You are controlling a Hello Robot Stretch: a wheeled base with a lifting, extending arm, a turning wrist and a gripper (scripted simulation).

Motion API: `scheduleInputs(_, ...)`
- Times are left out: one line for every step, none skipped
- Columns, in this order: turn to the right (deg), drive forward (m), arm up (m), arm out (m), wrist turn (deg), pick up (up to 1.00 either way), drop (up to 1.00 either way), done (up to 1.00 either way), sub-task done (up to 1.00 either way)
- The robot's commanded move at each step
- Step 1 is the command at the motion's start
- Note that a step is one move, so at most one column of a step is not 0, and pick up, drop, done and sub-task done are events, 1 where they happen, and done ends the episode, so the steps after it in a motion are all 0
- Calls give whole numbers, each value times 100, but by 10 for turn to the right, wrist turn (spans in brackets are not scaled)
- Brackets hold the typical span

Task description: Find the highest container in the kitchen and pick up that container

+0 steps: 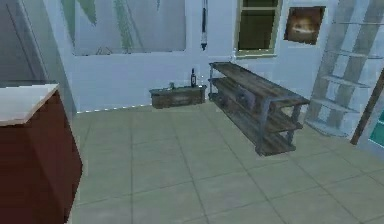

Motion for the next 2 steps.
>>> scheduleInputs(30,0,0,0,0,0,0,0,0)
scheduleInputs(0,100,0,0,0,0,0,0,0)
